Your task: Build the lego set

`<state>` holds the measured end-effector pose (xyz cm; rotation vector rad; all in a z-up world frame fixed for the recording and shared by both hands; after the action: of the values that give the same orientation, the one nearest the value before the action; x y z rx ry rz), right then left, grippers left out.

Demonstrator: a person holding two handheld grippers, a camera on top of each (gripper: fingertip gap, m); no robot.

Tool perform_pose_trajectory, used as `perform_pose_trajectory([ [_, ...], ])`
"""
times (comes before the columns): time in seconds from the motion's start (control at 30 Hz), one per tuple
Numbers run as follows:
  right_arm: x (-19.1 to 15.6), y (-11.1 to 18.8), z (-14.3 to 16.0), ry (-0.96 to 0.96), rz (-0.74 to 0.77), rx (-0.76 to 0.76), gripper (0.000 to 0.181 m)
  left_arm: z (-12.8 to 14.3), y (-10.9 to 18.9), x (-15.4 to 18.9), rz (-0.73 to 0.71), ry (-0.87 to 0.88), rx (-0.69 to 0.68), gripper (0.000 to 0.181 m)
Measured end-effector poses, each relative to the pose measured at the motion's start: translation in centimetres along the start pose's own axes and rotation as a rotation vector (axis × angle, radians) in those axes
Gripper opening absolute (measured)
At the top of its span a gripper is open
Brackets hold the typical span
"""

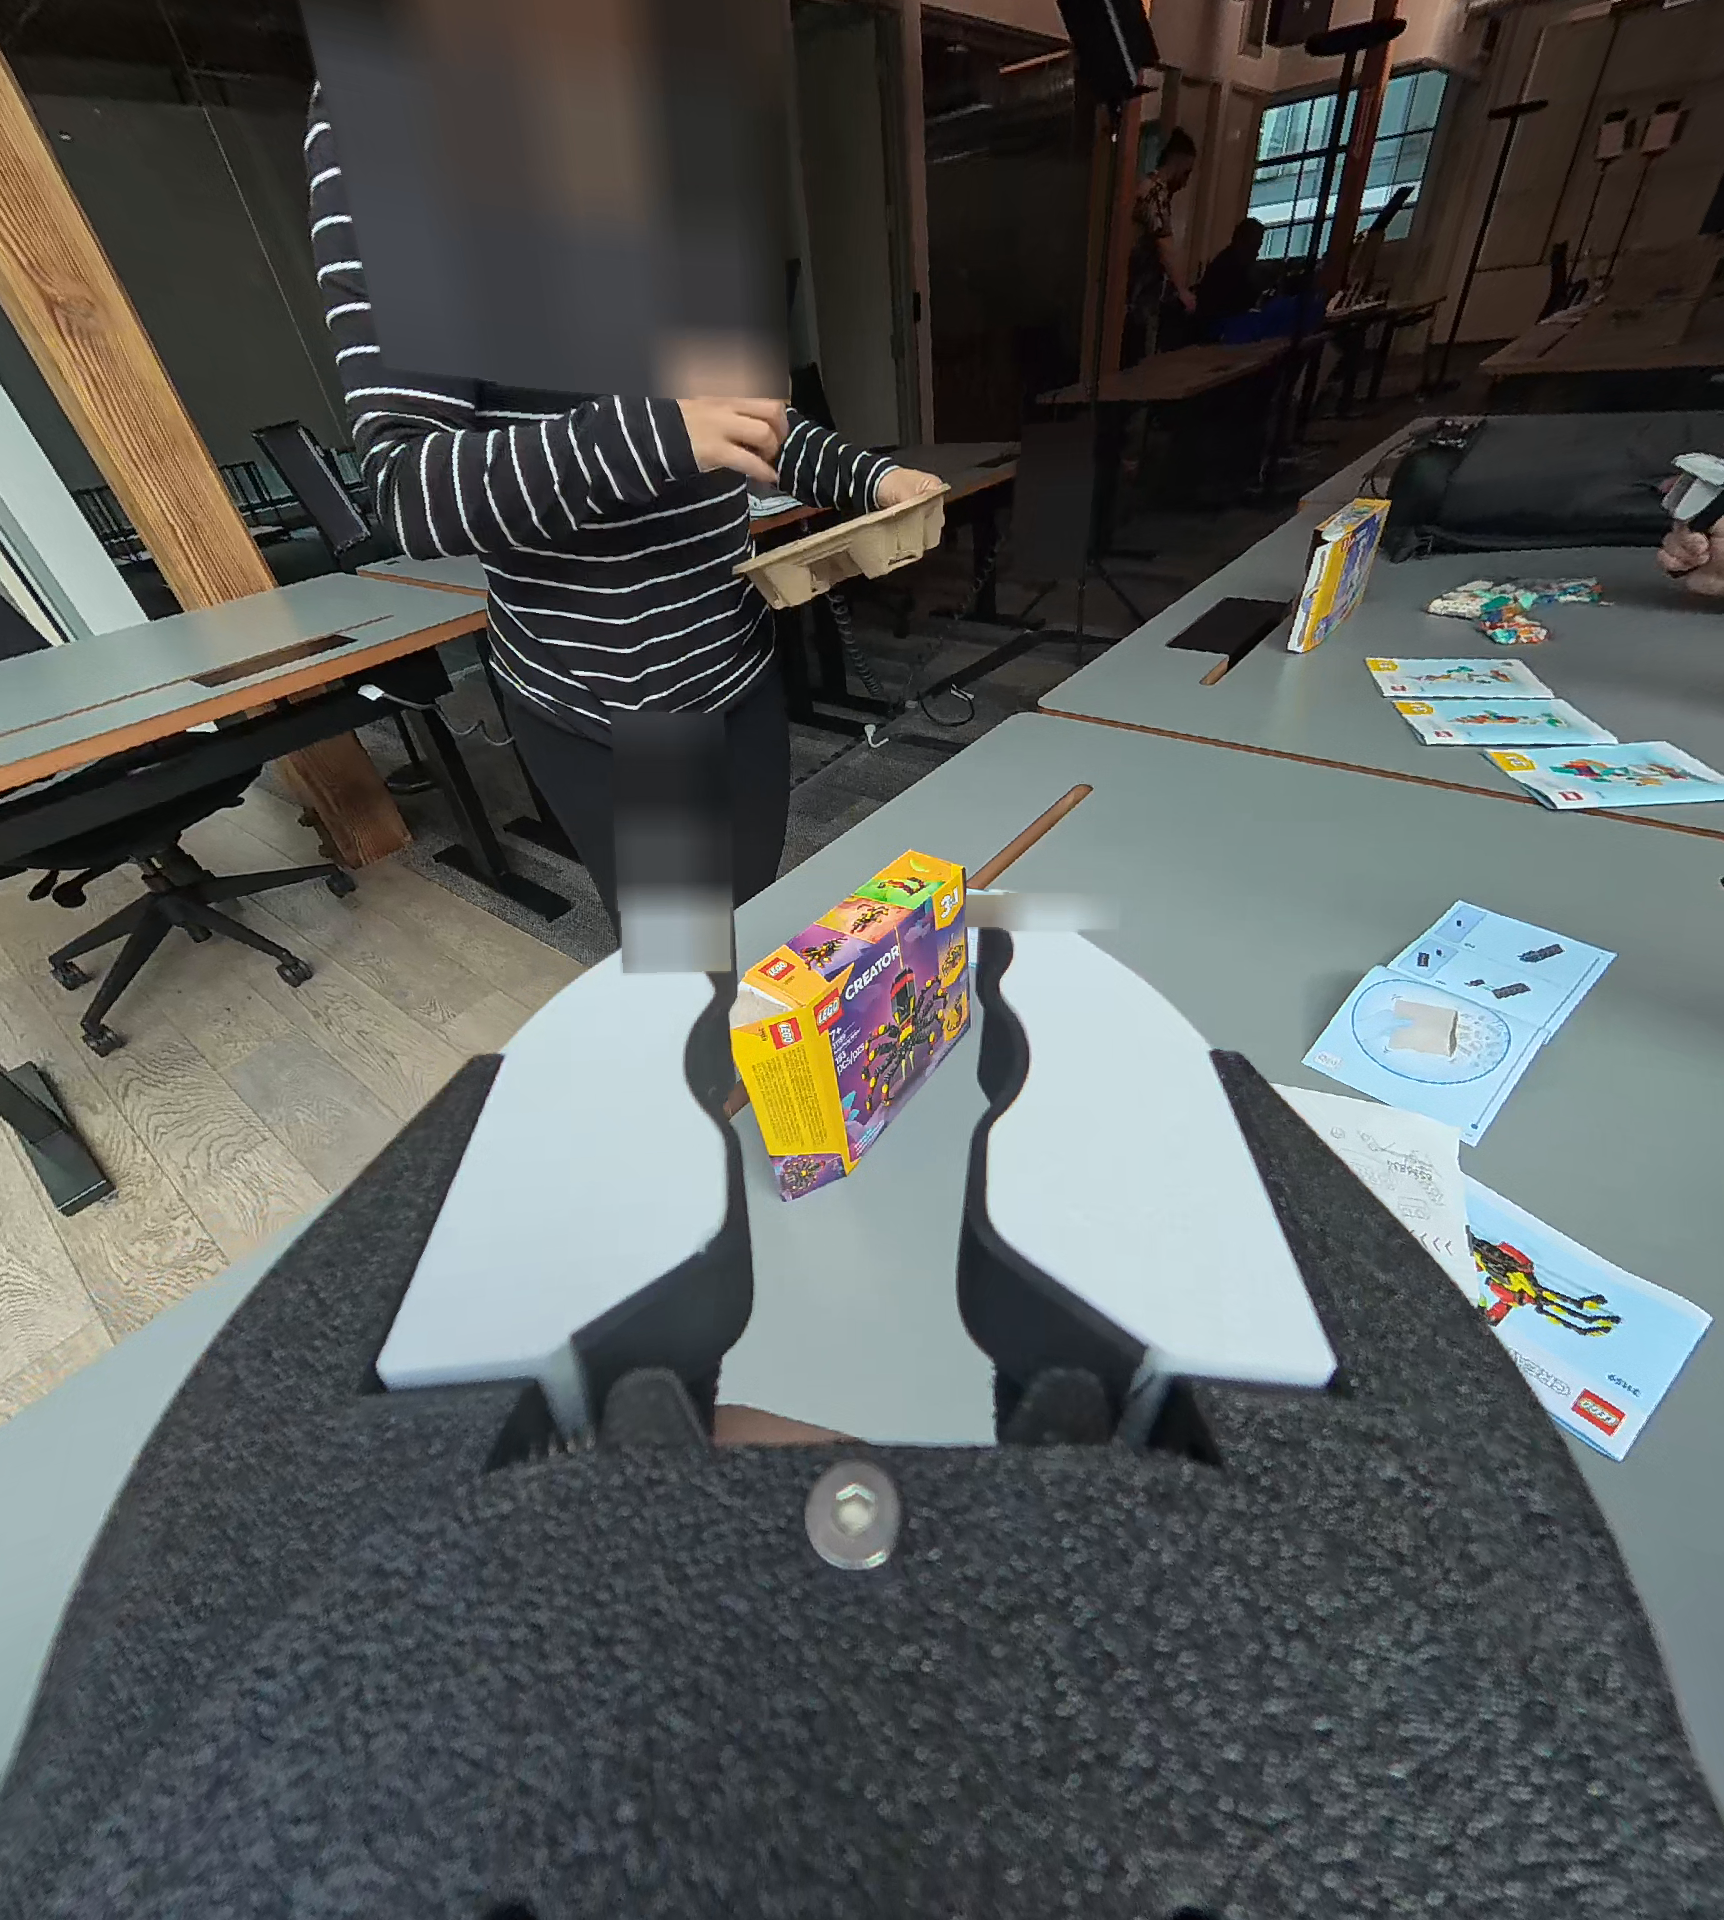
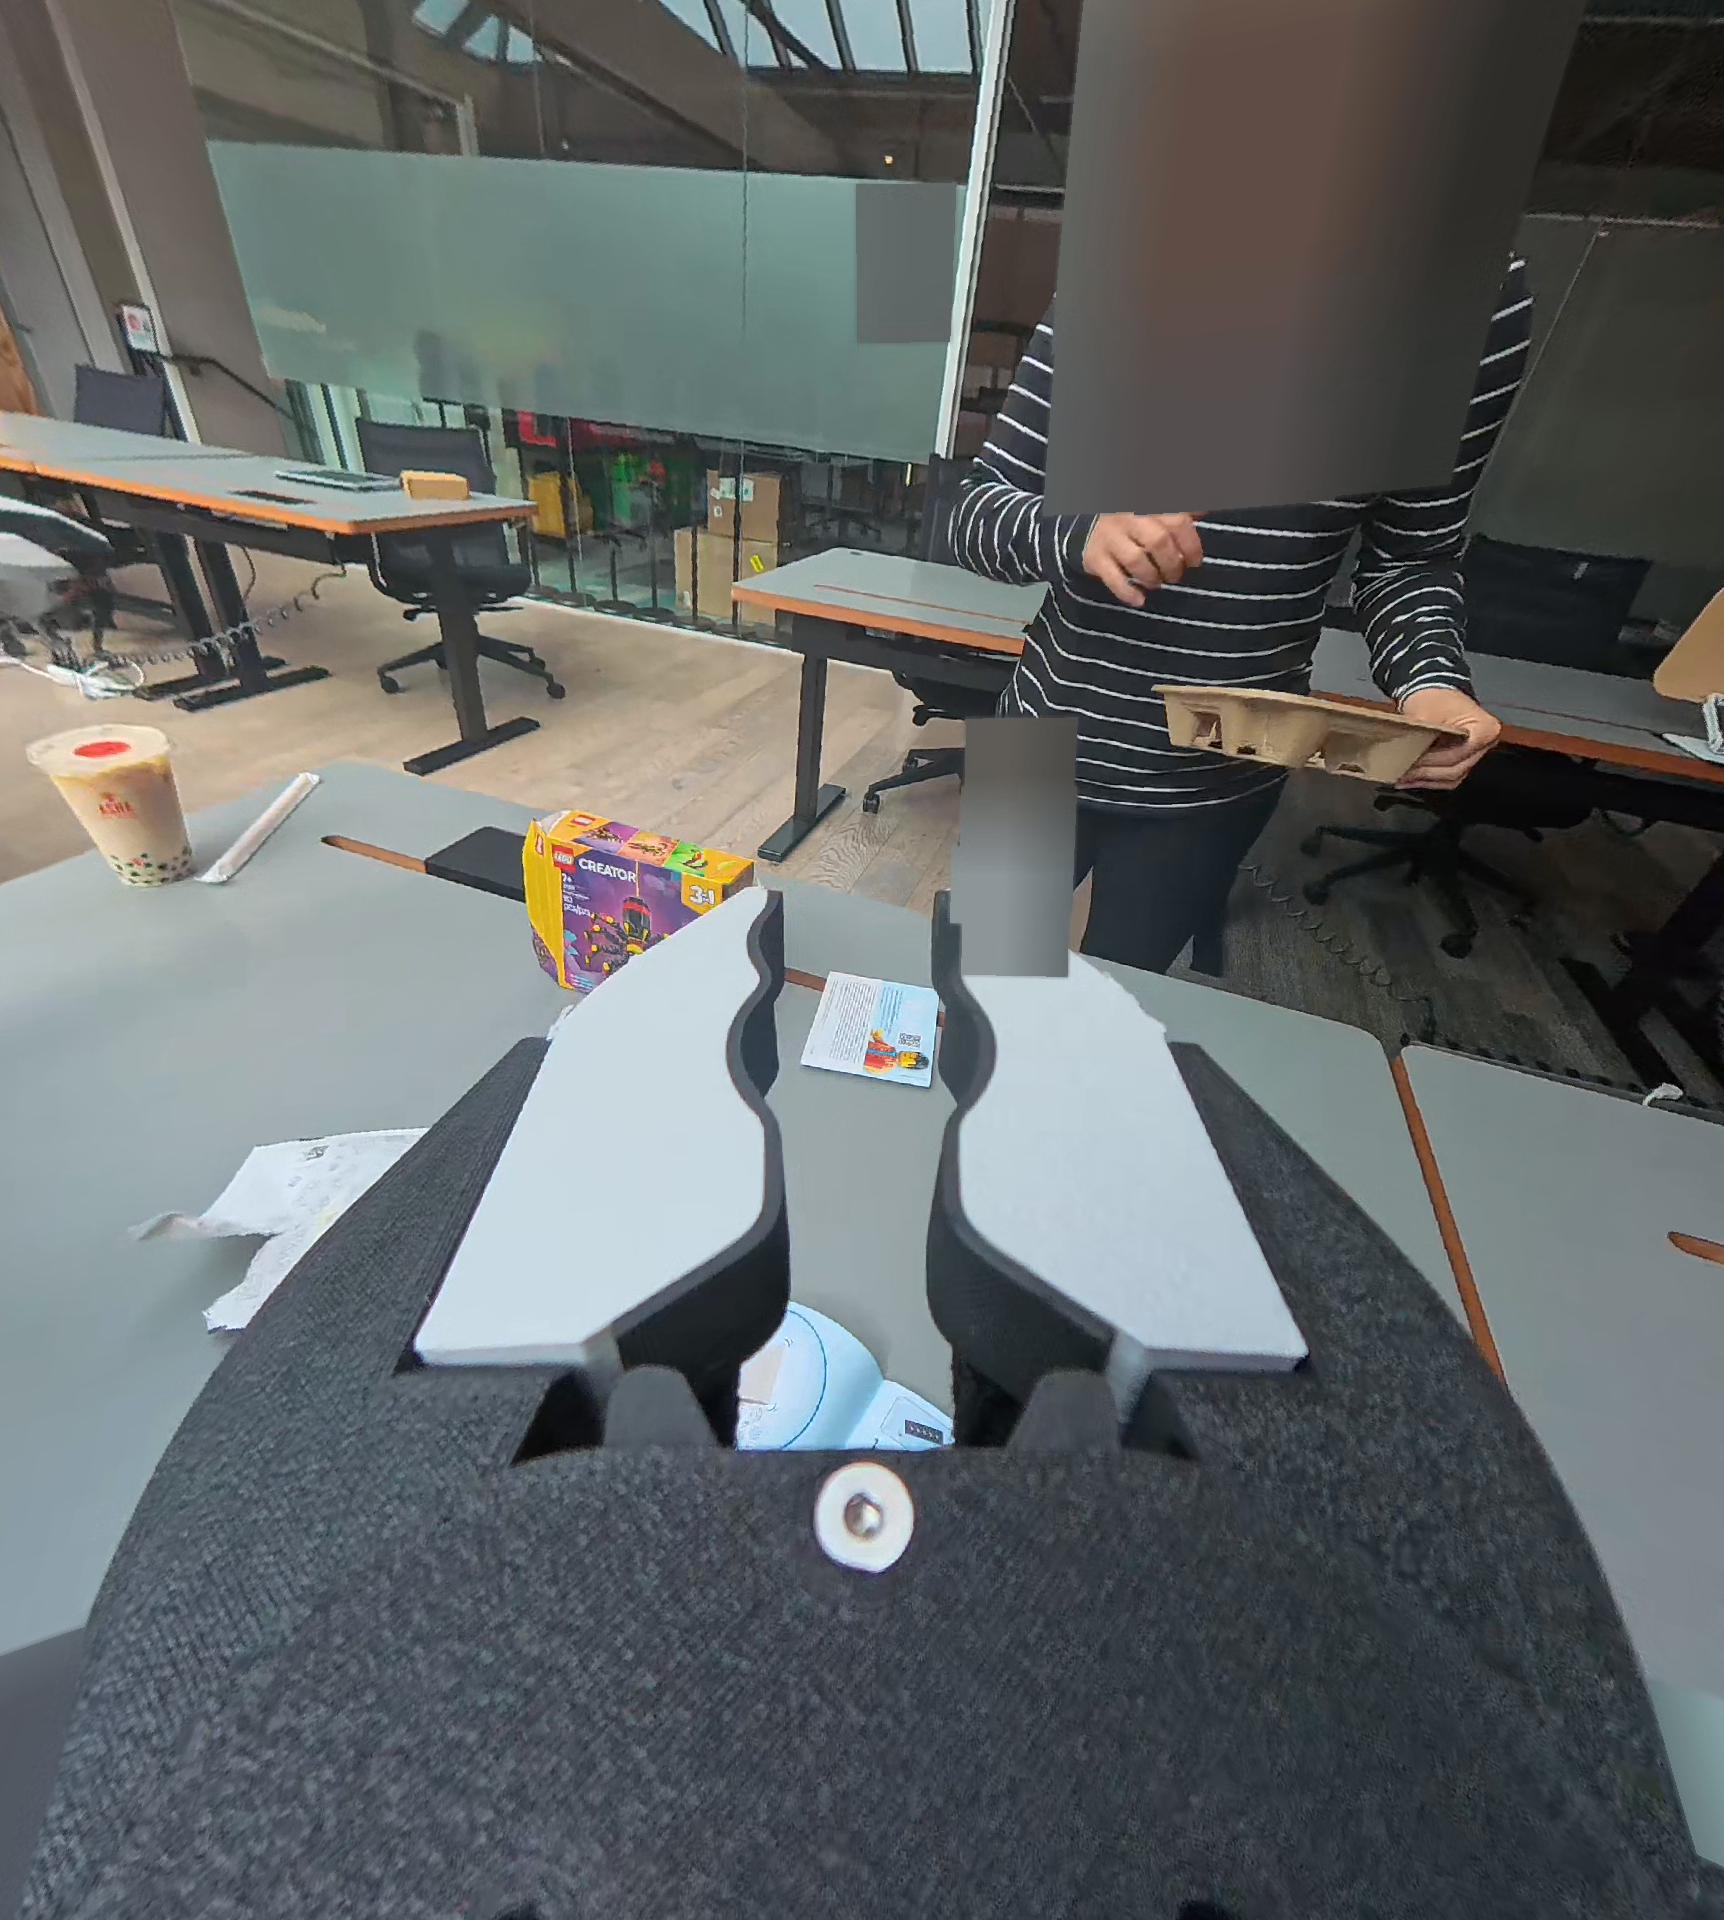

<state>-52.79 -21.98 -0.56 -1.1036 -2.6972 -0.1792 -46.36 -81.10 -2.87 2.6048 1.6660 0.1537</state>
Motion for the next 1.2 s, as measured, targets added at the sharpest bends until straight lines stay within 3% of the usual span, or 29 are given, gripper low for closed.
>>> perform_pose_trajectory([
  [0.13, -0.6, -0.4, 1.5, -0.021, -0.014, -0.022, 0.026, 2.3, -0.2, 0.2, -0.021, 0.007, -0.019, 0.044],
  [0.23, -2.6, -2.9, 3.0, -0.053, -0.018, -0.013, 0.027, 3.6, -1.9, 1.2, -0.069, 0.074, 0.056, 0.043],
  [0.37, -9.0, -10.2, 1.9, -0.078, -0.103, 0.074, 0.028, 3.9, -8.8, 8.5, 0.001, 0.110, 0.153, 0.043],
  [0.5, -15.0, -15.5, 0.7, -0.114, -0.232, 0.105, 0.030, 4.1, -13.9, 16.0, 0.132, 0.122, 0.127, 0.043],
  [0.57, -15.1, -15.4, 0.9, -0.072, -0.224, 0.081, 0.030, 3.9, -14.1, 16.4, 0.137, 0.101, 0.120, 0.043],
  [0.77, -8.5, -11.3, 4.2, -0.058, -0.093, -0.034, 0.029, 4.4, -11.2, 10.5, 0.039, 0.075, 0.029, 0.043],
  [1.0, -15.6, -16.7, 3.4, -0.112, -0.260, 0.009, 0.029, 5.9, -15.9, 16.9, 0.137, 0.106, 0.037, 0.042],
  [1.2, -12.6, -14.2, 5.7, -0.119, -0.206, -0.013, 0.028, 7.7, -13.8, 13.2, 0.075, 0.123, 0.010, 0.041],
])
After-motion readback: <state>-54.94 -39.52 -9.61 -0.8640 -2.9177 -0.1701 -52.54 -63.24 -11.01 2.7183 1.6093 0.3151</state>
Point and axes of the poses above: each gripper's, where its closed fingertips meet, y back along the fingers, z out of its underside, x = y × z across the jaws, the point moved 8 cm from there along y, back along the fingers, and after that the axes turned 9 degrees about y, right-handed, at the moved point
